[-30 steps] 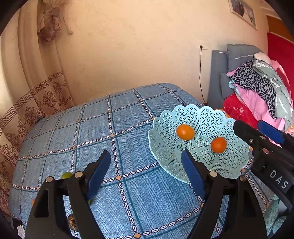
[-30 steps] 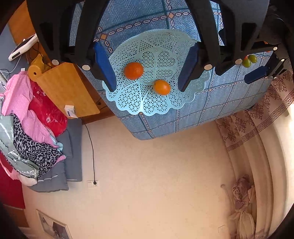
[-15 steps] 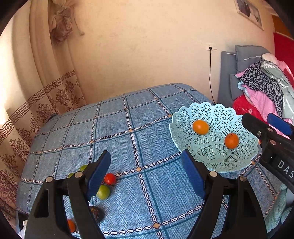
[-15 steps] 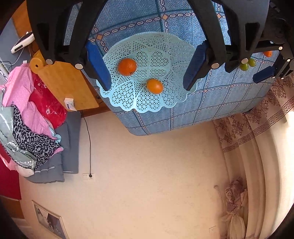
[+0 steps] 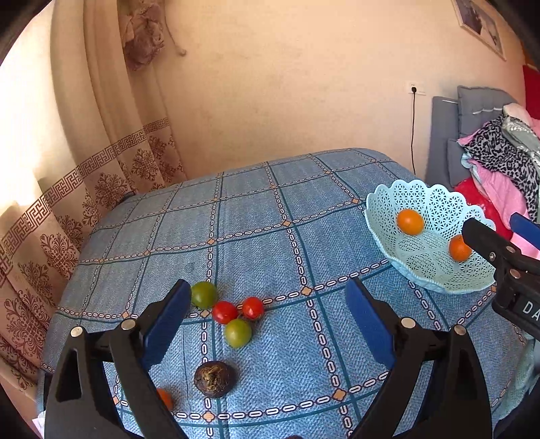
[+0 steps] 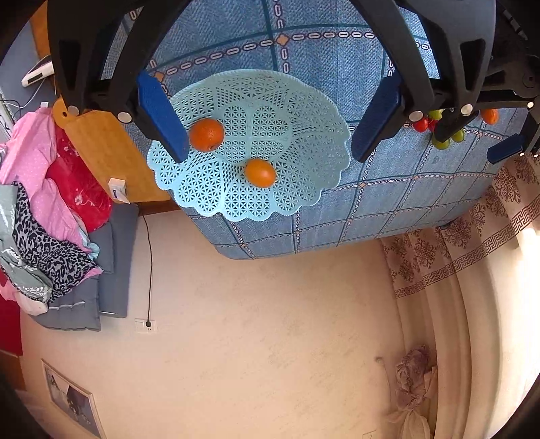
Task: Organize fruits
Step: 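Move both open grippers back toward the remaining fruit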
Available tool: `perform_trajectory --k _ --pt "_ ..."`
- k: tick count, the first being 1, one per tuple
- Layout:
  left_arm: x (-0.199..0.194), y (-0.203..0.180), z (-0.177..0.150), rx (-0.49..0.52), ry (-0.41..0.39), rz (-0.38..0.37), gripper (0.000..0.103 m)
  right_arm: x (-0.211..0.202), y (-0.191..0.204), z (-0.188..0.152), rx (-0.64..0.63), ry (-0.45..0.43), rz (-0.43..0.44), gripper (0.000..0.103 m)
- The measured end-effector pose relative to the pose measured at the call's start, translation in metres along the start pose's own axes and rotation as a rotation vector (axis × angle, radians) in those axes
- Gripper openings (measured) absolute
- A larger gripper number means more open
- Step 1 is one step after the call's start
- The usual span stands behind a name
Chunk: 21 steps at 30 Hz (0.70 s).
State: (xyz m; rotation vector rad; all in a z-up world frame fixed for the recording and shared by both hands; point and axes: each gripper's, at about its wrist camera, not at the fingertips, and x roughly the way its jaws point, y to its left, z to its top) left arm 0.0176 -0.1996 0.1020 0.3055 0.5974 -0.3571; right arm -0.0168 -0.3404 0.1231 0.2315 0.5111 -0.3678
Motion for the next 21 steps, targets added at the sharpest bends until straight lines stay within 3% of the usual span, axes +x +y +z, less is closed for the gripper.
perform_trajectory --k 11,21 --pt "-0.012 0.051 -0.018 -0.059 0.012 0.064 0.092 0.005 0.025 -0.012 0.01 0.056 0.174 0.098" --pt "-0.024 0.11 -0.046 -0.116 0.04 0.134 0.092 0.006 0.062 -0.031 -0.047 0.099 0.262 0.098"
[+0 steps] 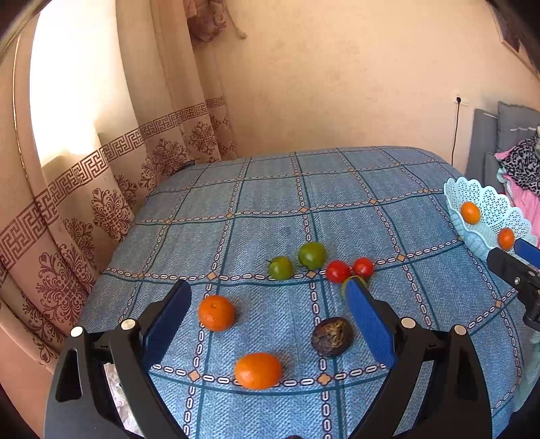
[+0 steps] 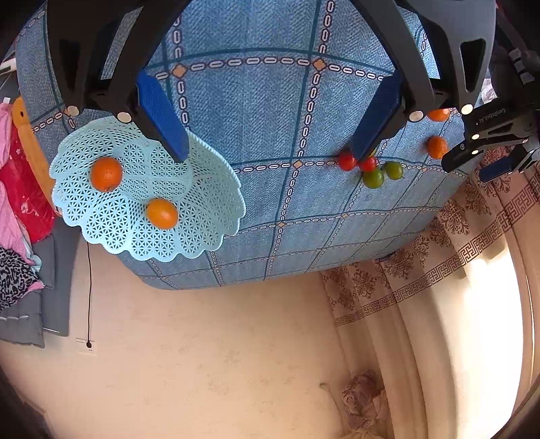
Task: Organize fruits
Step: 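Move both open grippers back toward the remaining fruit, then close the left gripper around an orange near the tomatoes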
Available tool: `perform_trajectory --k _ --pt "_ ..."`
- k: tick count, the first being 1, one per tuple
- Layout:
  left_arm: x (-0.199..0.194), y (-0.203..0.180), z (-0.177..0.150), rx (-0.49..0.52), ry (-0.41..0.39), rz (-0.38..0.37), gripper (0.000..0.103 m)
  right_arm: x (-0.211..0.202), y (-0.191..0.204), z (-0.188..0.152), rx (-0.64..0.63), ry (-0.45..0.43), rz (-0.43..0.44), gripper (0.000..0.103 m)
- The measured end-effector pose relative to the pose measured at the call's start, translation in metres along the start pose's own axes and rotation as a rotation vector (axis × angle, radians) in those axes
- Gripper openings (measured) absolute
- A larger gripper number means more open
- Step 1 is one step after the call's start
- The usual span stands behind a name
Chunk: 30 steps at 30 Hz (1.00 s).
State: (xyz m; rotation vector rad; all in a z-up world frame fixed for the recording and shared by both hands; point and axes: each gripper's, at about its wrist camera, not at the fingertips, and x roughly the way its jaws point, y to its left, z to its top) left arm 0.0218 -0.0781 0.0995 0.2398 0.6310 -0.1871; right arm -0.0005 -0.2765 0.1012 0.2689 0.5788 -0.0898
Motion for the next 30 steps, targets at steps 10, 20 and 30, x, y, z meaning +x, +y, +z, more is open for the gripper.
perform_trajectory --k 10,20,30 --pt "0.006 0.034 -0.041 -0.016 0.089 0.015 0.092 0.013 0.027 -0.016 -0.017 0.07 0.057 0.098" --pt "0.033 0.042 -0.072 -0.057 0.195 -0.061 0.084 0.028 0.047 -0.023 -0.033 0.127 0.064 0.098" --pt "0.052 0.029 -0.07 -0.074 0.23 -0.186 0.054 0.041 0.066 -0.022 -0.051 0.162 0.079 0.098"
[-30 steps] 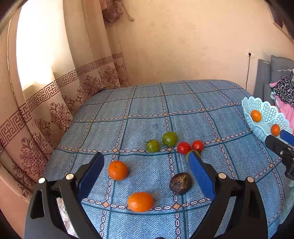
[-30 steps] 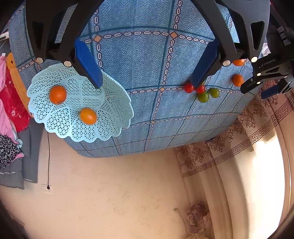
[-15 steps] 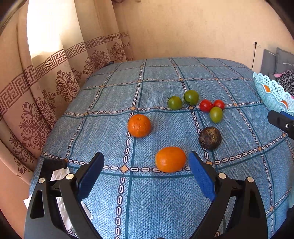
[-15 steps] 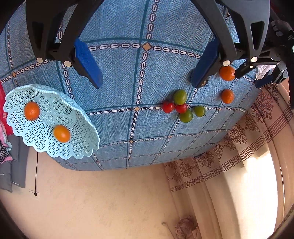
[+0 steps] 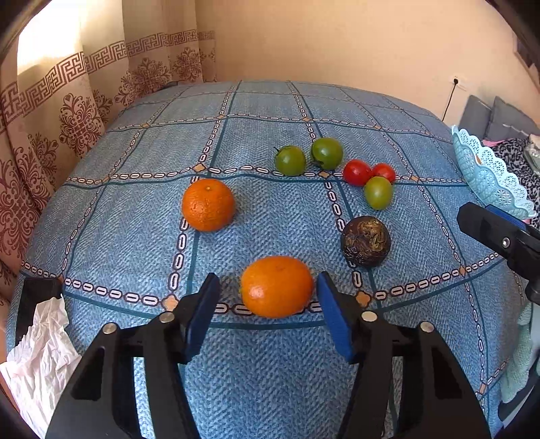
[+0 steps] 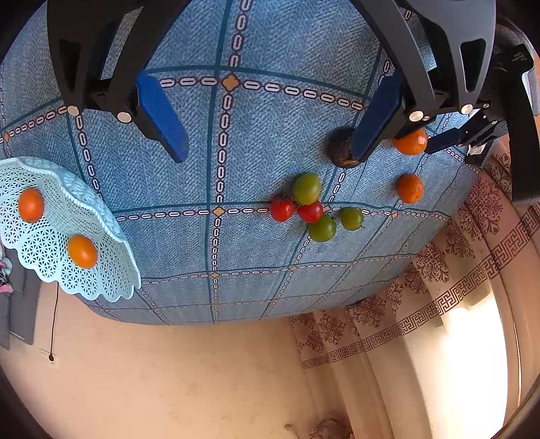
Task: Organize fruits
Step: 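Close the left gripper around an orange near the tomatoes, then grasp the dark avocado with the right gripper while the left gripper lowers its orange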
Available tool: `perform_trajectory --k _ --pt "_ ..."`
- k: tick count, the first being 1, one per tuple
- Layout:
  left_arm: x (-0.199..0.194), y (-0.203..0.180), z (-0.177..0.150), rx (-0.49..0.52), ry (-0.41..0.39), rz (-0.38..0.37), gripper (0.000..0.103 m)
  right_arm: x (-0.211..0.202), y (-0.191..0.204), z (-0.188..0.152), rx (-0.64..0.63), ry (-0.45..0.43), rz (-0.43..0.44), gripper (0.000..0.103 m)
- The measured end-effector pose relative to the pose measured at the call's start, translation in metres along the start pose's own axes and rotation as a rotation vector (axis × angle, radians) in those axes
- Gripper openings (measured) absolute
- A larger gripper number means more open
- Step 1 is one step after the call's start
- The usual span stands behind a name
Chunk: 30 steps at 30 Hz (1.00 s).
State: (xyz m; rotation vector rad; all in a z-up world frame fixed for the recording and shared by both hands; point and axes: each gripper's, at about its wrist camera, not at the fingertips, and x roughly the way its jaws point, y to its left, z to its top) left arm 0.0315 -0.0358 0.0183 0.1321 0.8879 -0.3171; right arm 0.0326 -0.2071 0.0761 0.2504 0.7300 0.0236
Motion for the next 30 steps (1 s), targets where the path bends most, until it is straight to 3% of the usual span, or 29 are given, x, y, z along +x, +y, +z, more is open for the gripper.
perform_trajectory --k 3,9,14,18,24,30 --pt "0.0 0.0 -0.001 0.0 -0.007 -0.026 0.043 0.003 0.007 0.002 -0.014 0.003 0.004 0.098" --pt "-0.004 0.004 -0.003 0.011 -0.023 -0.062 0.043 0.016 0.027 0.002 -0.053 0.018 0.018 0.098" --pt "-0.014 0.014 -0.001 0.022 -0.063 0.017 0.043 0.025 0.042 0.002 -0.09 0.032 0.032 0.096" --pt "-0.027 0.031 0.007 -0.008 -0.104 0.072 0.043 0.035 0.055 -0.001 -0.125 0.056 0.048 0.084" --pt "-0.048 0.054 0.015 -0.059 -0.159 0.121 0.043 0.055 0.074 -0.006 -0.172 0.099 0.07 0.07" --pt "-0.055 0.067 0.017 -0.092 -0.167 0.136 0.043 0.074 0.088 -0.01 -0.21 0.116 0.031 0.065"
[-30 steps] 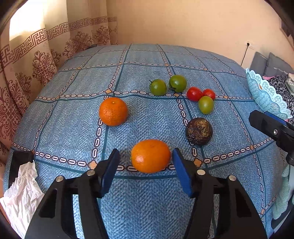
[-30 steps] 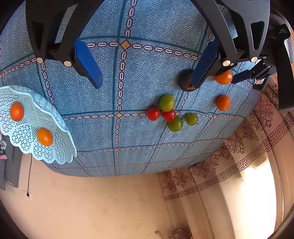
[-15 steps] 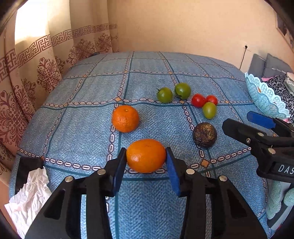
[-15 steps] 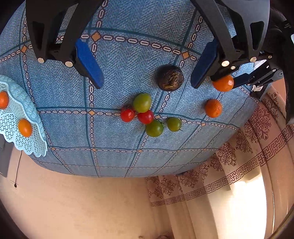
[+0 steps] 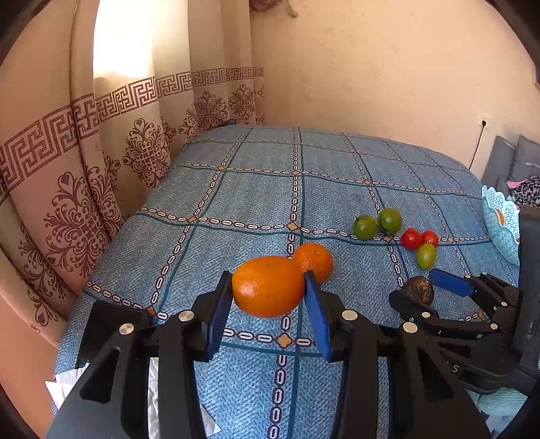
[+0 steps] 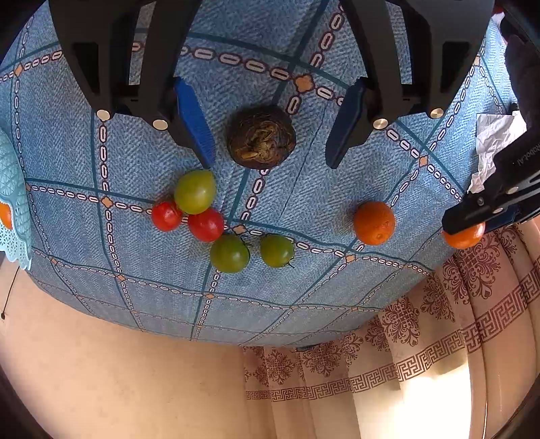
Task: Organize fruits
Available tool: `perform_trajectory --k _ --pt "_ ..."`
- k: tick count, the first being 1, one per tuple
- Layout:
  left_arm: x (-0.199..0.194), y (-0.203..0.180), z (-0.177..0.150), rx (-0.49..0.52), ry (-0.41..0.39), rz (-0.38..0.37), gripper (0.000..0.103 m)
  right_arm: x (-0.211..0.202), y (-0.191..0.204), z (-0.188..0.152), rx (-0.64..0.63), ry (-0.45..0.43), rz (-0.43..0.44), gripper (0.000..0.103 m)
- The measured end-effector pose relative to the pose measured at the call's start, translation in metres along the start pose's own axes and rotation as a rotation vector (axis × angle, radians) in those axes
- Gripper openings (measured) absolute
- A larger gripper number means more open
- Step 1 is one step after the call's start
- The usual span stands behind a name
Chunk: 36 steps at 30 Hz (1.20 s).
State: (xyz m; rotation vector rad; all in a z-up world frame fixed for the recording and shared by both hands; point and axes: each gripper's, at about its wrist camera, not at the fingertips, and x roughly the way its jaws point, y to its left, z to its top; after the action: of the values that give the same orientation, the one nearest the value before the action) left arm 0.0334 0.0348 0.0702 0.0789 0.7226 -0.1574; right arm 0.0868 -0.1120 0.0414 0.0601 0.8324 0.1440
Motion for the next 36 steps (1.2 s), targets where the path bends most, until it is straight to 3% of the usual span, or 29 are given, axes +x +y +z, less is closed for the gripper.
perform_trajectory --k 13,34,36 --pt "0.004 0.004 0.0 -0.02 0.016 0.003 0.043 0.006 0.0 -0.003 -0.008 0.022 -0.039 0.044" --pt "-0.009 -0.002 -0.001 -0.012 -0.017 0.012 0.043 -0.039 -0.019 0.001 0.069 -0.073 -0.01 0.043" --pt "-0.007 -0.001 -0.004 -0.015 -0.002 0.009 0.05 -0.04 -0.021 -0.001 0.073 -0.074 -0.009 0.044"
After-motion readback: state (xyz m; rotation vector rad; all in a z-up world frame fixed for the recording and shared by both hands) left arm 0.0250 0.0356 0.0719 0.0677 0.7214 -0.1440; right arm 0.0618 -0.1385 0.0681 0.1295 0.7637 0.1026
